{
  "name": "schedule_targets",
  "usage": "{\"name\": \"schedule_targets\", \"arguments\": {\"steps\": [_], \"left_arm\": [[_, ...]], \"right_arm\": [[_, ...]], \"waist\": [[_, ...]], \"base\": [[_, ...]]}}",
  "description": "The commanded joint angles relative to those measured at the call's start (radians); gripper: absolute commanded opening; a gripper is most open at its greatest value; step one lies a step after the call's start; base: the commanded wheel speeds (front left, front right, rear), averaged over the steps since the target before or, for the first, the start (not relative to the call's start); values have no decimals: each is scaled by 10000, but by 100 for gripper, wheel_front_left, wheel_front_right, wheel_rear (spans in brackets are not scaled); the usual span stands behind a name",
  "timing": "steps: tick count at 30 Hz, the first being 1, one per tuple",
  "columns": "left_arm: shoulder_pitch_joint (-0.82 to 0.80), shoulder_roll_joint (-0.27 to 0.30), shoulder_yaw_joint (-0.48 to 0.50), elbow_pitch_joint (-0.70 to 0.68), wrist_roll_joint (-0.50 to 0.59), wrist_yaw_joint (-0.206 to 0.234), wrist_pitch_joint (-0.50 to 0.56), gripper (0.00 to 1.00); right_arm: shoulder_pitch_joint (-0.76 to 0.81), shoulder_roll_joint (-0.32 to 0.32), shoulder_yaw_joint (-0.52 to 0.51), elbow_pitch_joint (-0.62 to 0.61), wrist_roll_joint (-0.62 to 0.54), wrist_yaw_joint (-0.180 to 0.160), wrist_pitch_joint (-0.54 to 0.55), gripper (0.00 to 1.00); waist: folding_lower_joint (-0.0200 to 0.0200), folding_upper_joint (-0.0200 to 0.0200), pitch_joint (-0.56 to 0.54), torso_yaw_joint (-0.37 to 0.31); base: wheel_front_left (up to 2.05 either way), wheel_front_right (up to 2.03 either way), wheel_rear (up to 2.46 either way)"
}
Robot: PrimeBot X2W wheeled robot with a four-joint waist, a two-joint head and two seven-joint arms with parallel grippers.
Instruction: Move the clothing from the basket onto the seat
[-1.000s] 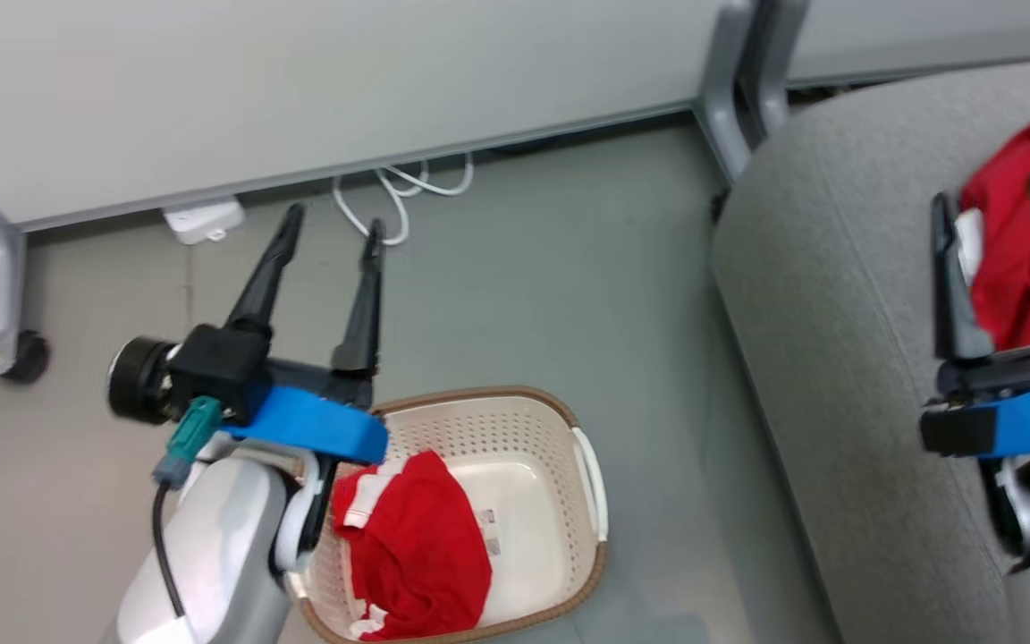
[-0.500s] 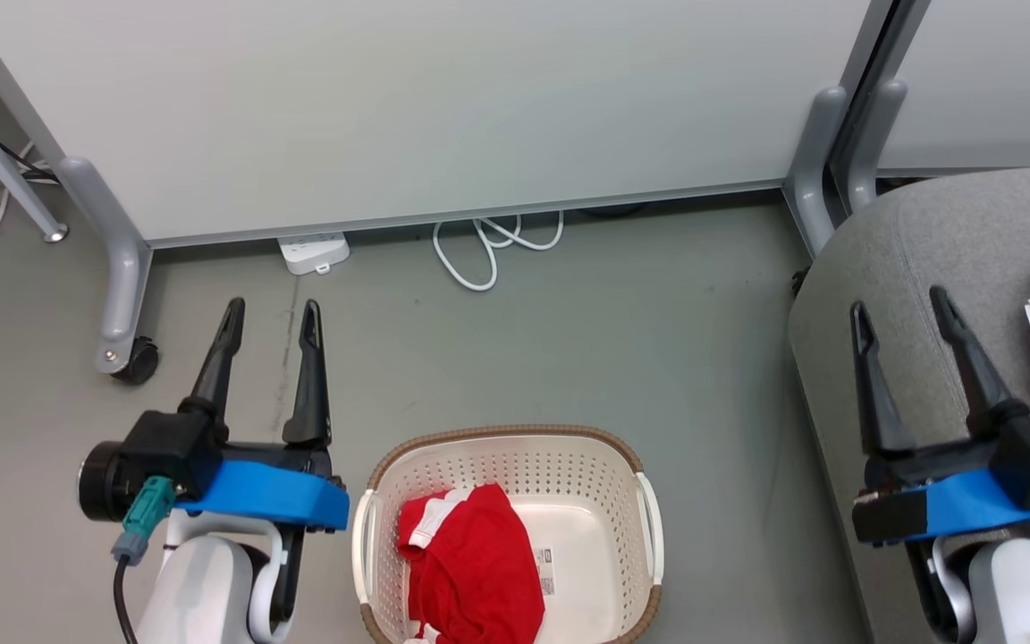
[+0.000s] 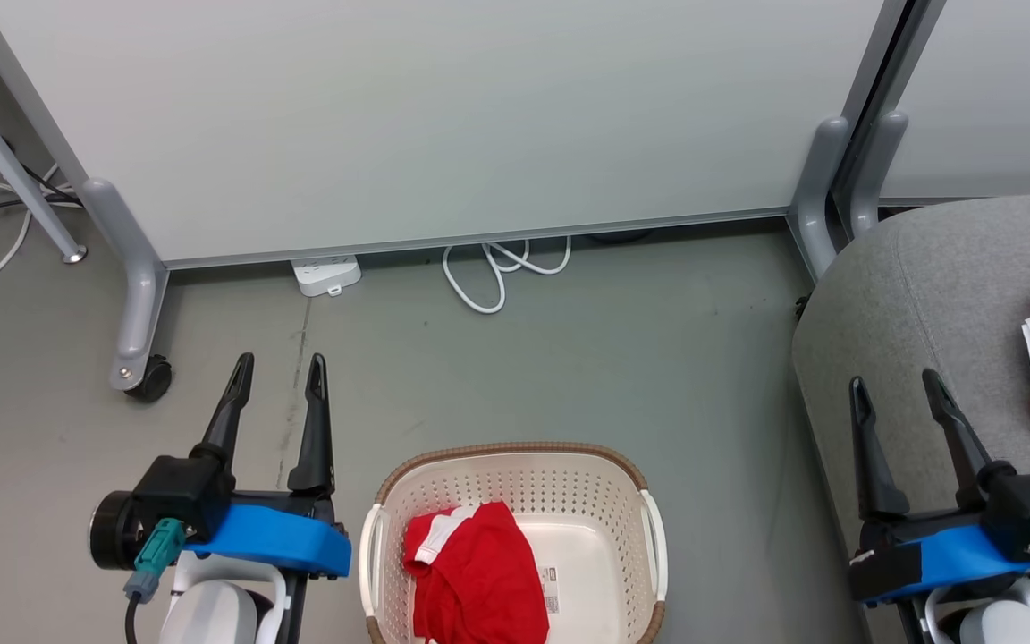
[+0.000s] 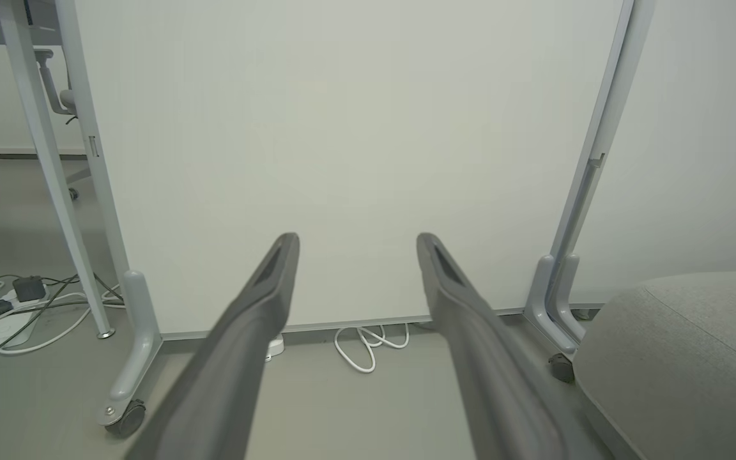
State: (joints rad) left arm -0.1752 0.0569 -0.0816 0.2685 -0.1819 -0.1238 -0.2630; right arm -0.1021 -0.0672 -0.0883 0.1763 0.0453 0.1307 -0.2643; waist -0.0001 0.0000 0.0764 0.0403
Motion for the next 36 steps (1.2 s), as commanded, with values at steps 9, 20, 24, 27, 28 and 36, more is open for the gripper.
{"name": "schedule_targets", "arguments": {"steps": [9,20,24,27,28,36], "left_arm": [[188,-54,143,65,126,-93,-26,100],[-258,-67,-446,237,99,-100,-26,100],[-741,-7,-920,553,127,-99,-26,100],[-1267,186,-1421,955,100,-98,-26,100],[-1454,252,-1629,1125,93,-75,-26,100],[-3115,886,-3510,2877,-86,-70,-27,100]], "right_arm": [[218,129,-50,120,52,1,-3,100],[-33,154,54,128,77,1,-3,100],[-333,152,127,14,37,1,-3,100],[-605,132,230,-128,-7,1,-3,100],[-709,120,224,-187,-6,1,-3,100],[-1665,48,352,-547,35,1,-3,100]], "waist": [[1,0,-14,26],[1,0,229,-11],[1,0,571,-193],[1,0,978,-412],[1,0,1128,-480],[1,0,2636,-1124]], "base": [[0,0,0],[0,0,0],[0,0,0],[0,0,0],[0,0,0],[0,0,0]]}}
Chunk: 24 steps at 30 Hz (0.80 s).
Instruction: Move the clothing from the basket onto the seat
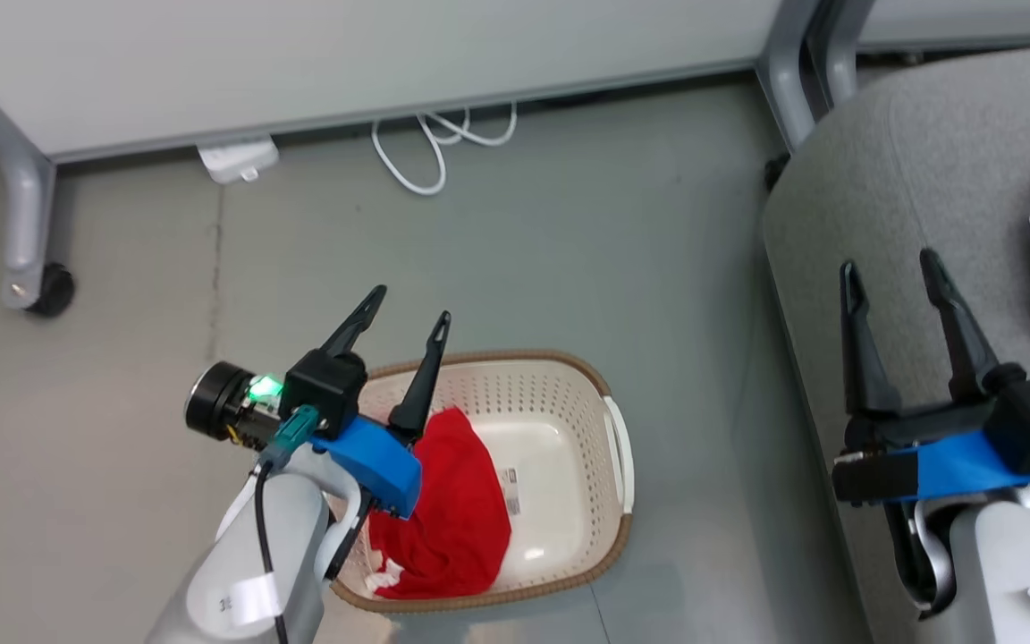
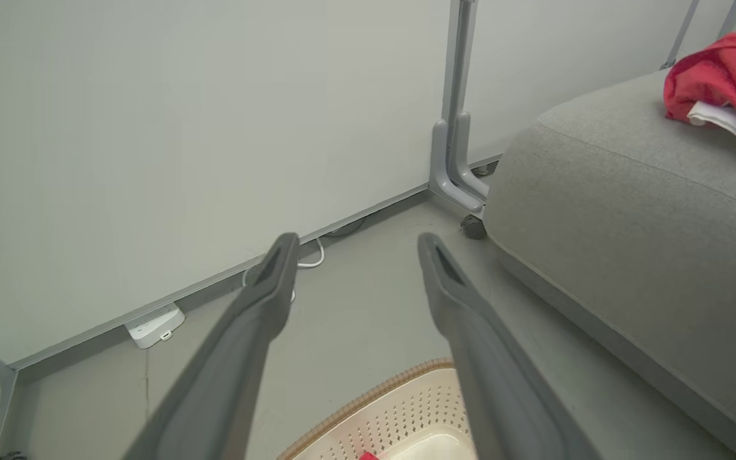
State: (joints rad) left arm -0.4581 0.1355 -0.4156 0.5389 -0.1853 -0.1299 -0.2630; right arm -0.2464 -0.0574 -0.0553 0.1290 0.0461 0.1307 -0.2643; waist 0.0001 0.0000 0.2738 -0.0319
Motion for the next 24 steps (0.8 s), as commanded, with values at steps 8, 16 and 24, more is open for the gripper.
{"name": "schedule_targets", "arguments": {"steps": [8,16,24], "left_arm": [[-1966,694,-2358,2029,-242,-9,-28,100],[-3433,930,-4737,4014,-731,-9,-27,100],[-4443,968,-6562,5561,-1277,-9,232,100]], "right_arm": [[-1249,-35,183,-435,40,1,-3,100],[-1979,-18,224,-776,-21,1,-3,100],[-2553,22,322,-1013,34,1,-3,100]], "waist": [[-1,0,2266,-958],[-1,0,3664,-1291],[-1,0,4808,-1658]], "base": [[0,0,0],[0,0,0],[0,0,0]]}}
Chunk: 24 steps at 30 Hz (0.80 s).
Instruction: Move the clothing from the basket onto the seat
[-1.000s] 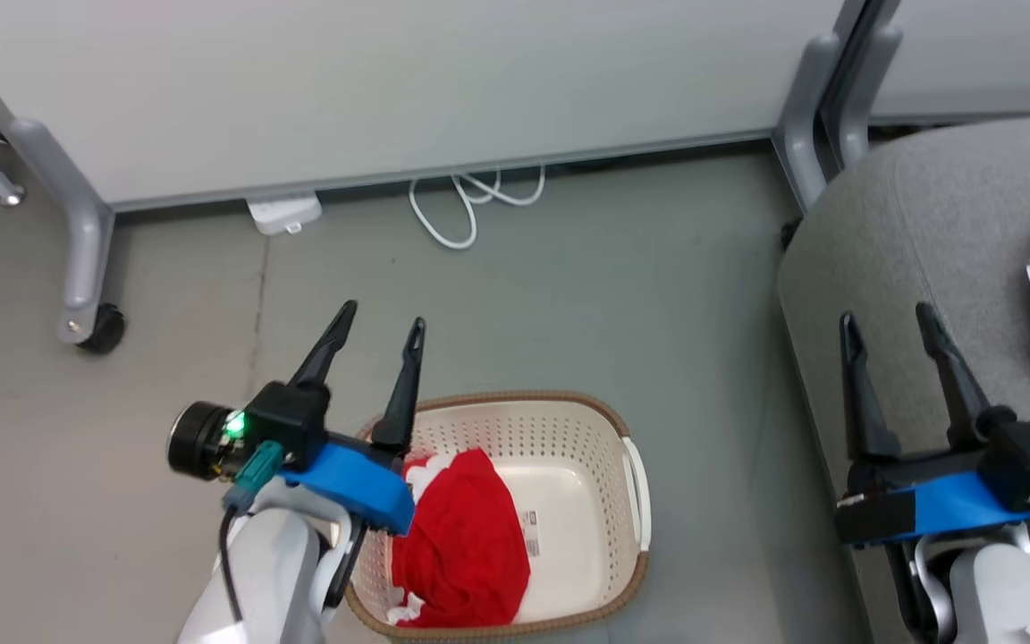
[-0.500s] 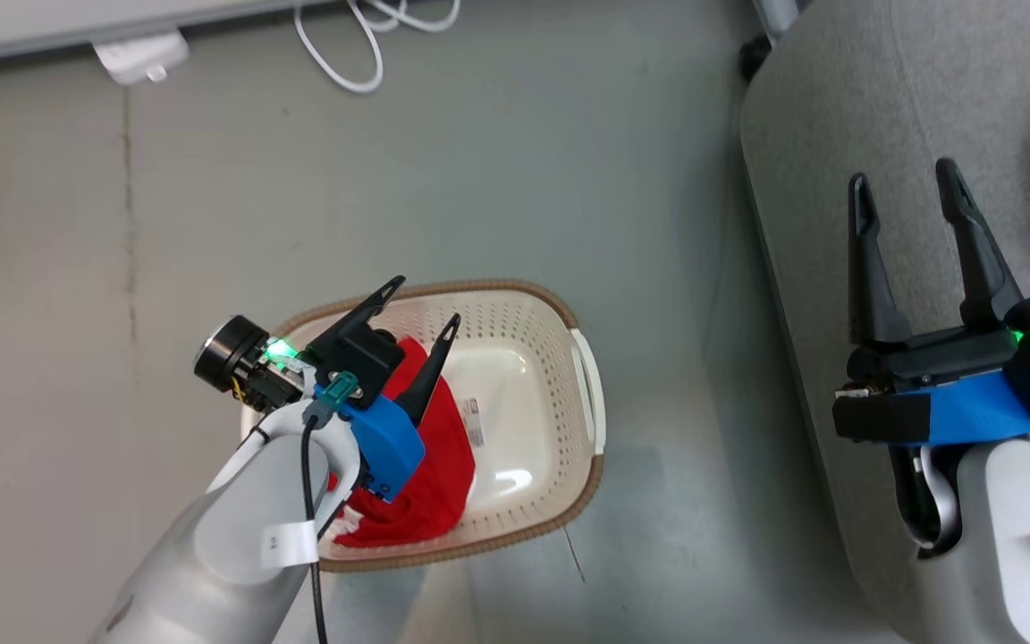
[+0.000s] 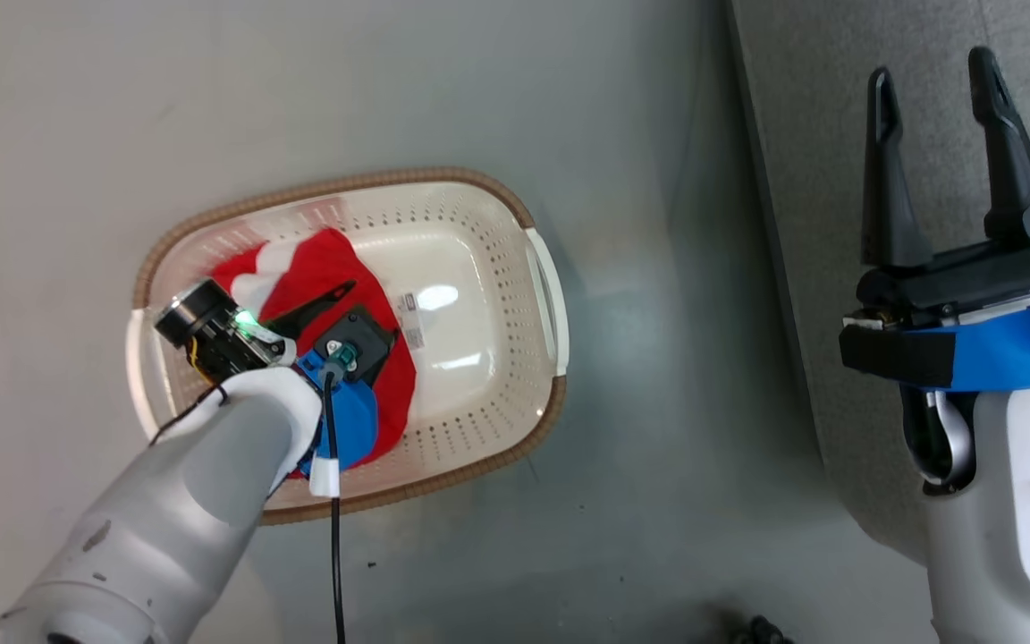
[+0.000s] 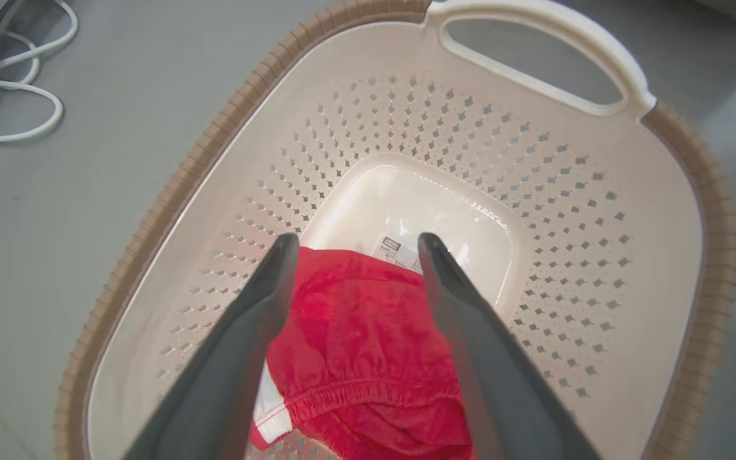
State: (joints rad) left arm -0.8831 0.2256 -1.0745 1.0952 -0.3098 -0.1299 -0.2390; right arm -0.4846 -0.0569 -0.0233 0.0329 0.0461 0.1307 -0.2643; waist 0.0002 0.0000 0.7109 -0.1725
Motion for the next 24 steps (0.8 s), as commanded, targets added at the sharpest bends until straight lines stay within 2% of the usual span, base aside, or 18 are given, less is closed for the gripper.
{"name": "schedule_targets", "arguments": {"steps": [1,5,10,24], "left_arm": [[-319,86,-204,157,-102,-9,98,100],[-844,227,-942,708,-274,-9,444,100],[-1352,380,-1425,1297,-540,-9,1127,100],[-2457,790,-1847,1797,-536,-10,2005,100]], "right_arm": [[-232,24,29,-99,32,1,-3,100],[-577,46,102,-260,93,1,-3,100],[-898,65,194,-549,98,1,-4,100],[-1383,75,231,-1324,149,1,-3,100]], "waist": [[-2,0,625,-303],[-2,0,1286,-500],[-2,0,2046,-699],[-2,0,3721,-899]], "base": [[0,0,0],[0,0,0],[0,0,0],[0,0,0]]}}
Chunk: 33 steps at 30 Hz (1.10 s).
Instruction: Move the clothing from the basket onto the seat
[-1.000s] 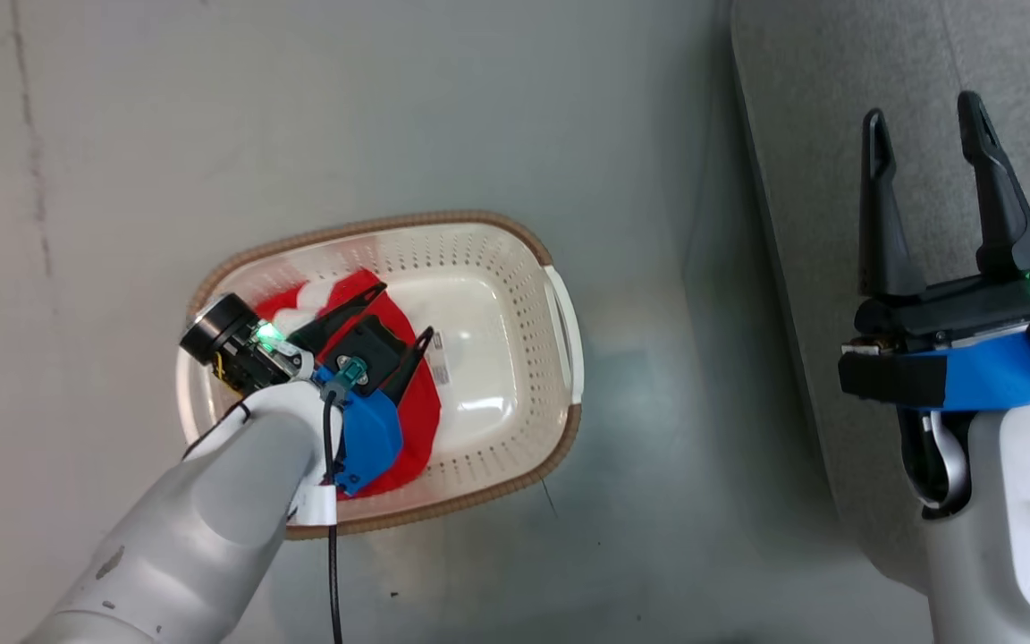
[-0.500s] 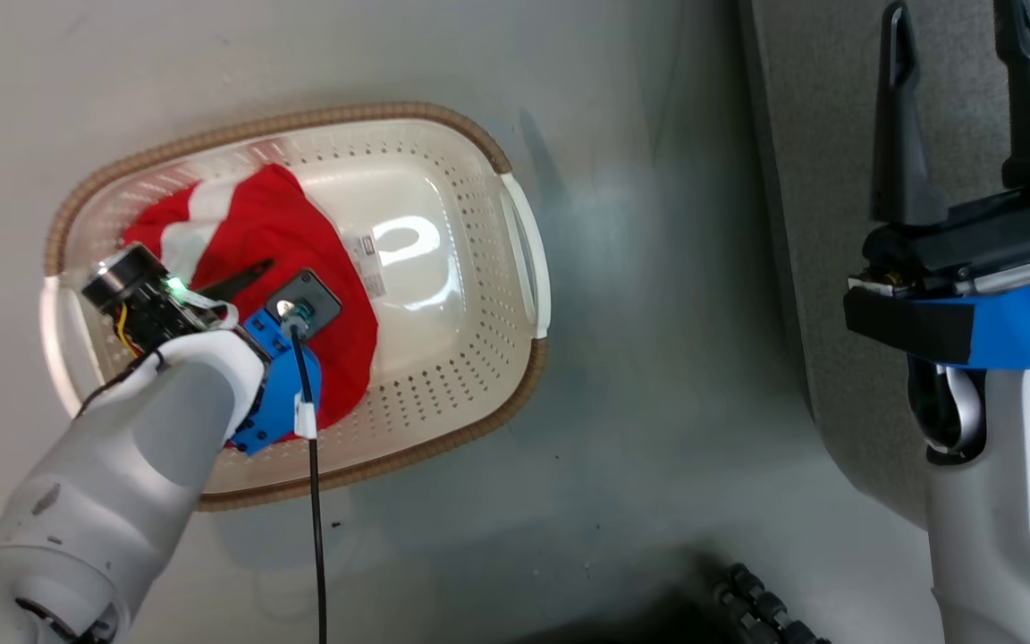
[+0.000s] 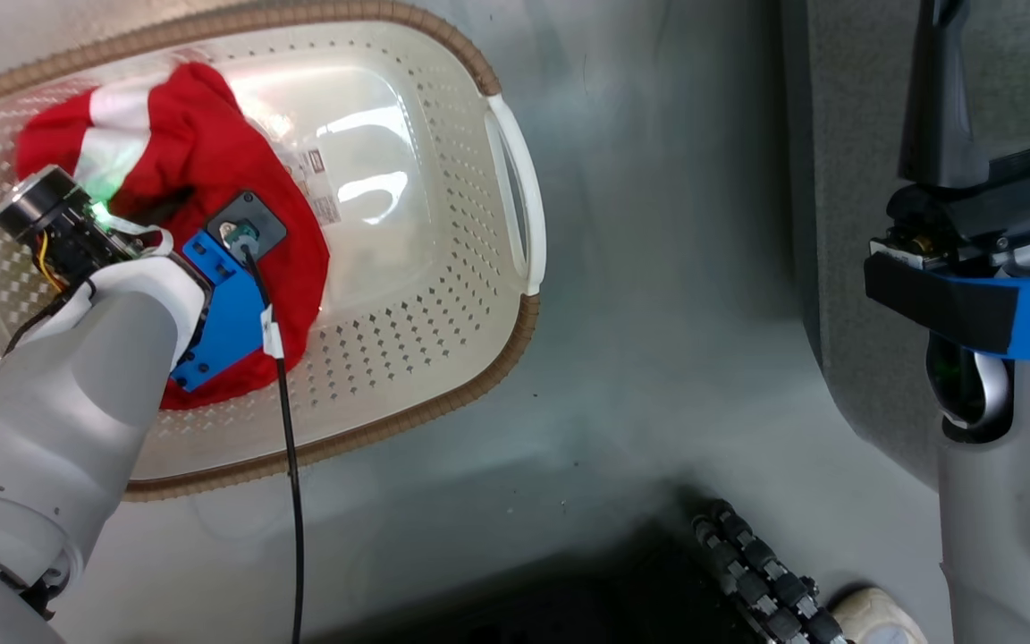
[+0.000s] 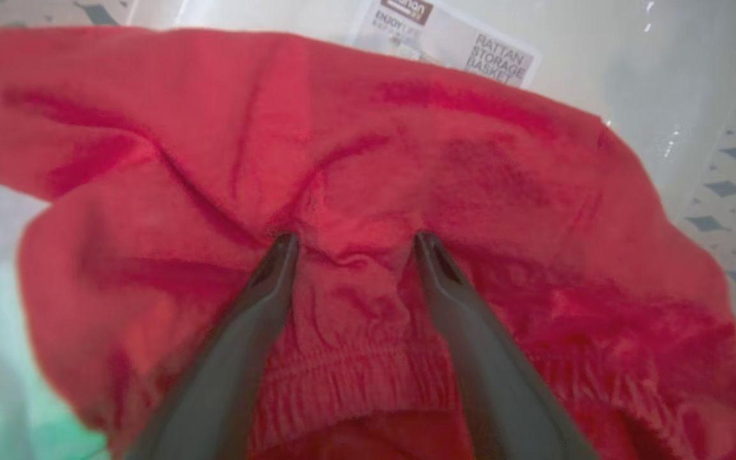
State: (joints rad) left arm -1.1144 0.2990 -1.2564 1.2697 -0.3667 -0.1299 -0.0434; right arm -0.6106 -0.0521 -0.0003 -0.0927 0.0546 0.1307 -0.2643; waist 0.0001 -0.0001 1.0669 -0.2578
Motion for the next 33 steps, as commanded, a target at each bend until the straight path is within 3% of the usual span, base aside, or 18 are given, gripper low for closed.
{"name": "schedule_targets", "arguments": {"steps": [1,6,7,8,9,23,33], "left_arm": [[-183,57,-39,75,55,-10,101,100],[-196,21,-87,185,174,10,521,100],[-190,7,-99,205,197,20,640,82],[-185,-3,-111,218,236,31,708,26],[-163,-17,-122,228,281,27,781,0],[-12,-647,-39,195,-46,11,614,0],[492,-1450,115,56,-591,-13,-489,0]], "right_arm": [[-140,26,2,-97,87,1,-3,100],[-154,27,-48,-150,116,1,-4,100],[-162,27,-61,-153,124,1,-4,100],[-170,27,-65,-152,129,1,-4,100],[-186,27,-76,-135,134,1,-4,100],[-201,27,-296,30,47,1,-2,100],[172,22,-490,385,-178,1,-4,100]], "waist": [[-1,1,214,-58],[-1,1,360,-84],[-1,1,371,-83],[-1,1,373,-80],[-1,1,366,-80],[-1,1,-157,152],[-1,1,-1475,716]], "base": [[0,0,0],[0,0,0],[0,0,0],[0,0,0],[0,0,0],[0,0,0],[0,0,0]]}}
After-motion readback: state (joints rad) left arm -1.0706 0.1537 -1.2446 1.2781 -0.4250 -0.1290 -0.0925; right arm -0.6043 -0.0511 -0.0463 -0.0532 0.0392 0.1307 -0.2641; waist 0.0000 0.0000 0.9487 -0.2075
